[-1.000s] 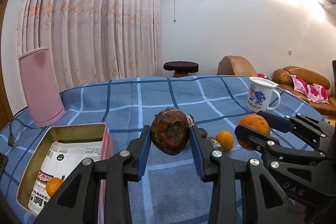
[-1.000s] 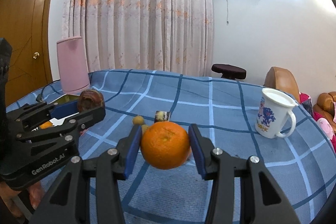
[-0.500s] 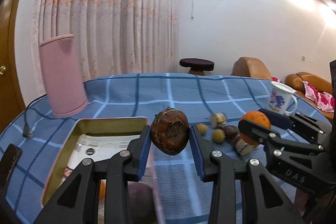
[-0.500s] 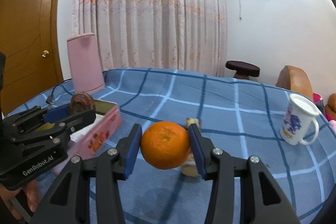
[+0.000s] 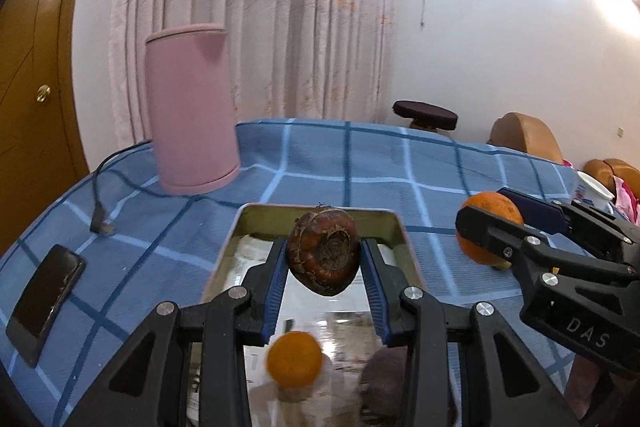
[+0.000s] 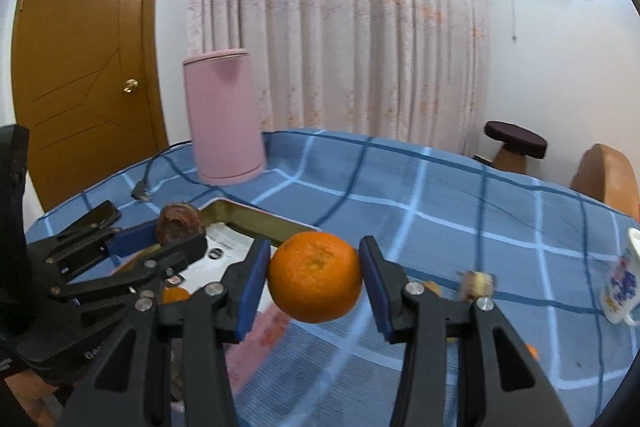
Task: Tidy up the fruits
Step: 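Carry the brown fruit with the left tool while the right tool carries the orange to the tin, then open the right tool to drop the orange into the tin while the left tool releases the brown fruit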
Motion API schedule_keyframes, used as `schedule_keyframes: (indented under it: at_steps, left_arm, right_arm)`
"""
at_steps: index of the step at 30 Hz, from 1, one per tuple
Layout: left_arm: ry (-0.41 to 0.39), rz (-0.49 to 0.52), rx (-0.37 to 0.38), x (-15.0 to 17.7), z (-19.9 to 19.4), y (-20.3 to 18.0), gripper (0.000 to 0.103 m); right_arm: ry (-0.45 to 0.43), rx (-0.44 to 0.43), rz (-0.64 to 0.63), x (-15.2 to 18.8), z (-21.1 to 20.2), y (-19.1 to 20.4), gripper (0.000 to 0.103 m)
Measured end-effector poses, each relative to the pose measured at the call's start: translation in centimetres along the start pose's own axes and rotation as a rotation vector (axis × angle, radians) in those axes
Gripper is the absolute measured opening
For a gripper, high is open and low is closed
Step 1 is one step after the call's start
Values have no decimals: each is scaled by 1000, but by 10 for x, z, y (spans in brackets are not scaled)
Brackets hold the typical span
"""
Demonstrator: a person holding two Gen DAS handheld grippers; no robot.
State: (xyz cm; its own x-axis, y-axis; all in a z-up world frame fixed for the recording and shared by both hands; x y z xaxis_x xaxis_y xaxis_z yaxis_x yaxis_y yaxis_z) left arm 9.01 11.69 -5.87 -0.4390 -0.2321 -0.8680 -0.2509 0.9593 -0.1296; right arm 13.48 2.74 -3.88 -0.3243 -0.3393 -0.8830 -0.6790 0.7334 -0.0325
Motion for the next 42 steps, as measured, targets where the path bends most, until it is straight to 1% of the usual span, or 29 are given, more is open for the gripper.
schedule_keyframes:
  at_steps: [6,16,22,28,36,37,39,42]
  left_arm:
    - [14,-24,-21,-1,3,18,39]
    - [86,-60,-35,11,19,41,39]
    - [116,-71,-35,18,24,48,39]
    - [129,-74,-29,19,26,49,39]
    - [139,-60,-38,20,27,49,39]
    - [141,-60,-37,20,27,49,39]
    - [141,-65,-34,20,27,49,39]
    - [144,-73,-34,20,24,49,40]
  right_arm:
    - [20,-33,-30,-4,14,23,49]
    - [85,-83,-53,7,39,43,49]
    - [120,-110,-52,16,47,46,49]
    - [149,-135,-58,23,53,50,50]
    - [156,-150,-49,27,56,49,51]
    - [150,-143,-52,27,56,48,53]
    - [138,-138,-48,25,54,45,61]
    - [131,-143,-42,24,51,44,67]
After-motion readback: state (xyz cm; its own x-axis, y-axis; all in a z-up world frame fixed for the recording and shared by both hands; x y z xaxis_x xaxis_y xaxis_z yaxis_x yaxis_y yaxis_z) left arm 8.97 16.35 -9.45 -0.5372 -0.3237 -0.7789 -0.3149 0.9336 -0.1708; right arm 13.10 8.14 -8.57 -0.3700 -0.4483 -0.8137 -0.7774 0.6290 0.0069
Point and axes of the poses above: each gripper's, at about its wrist camera, not at the fingertips, and z roughly the way its jaws point, y to its left, x to its underside, the point moved 8 cm from there along z, roughly the way its jaws point, and after that the axes turned 4 degrees about -z, right-handed, at the moved point
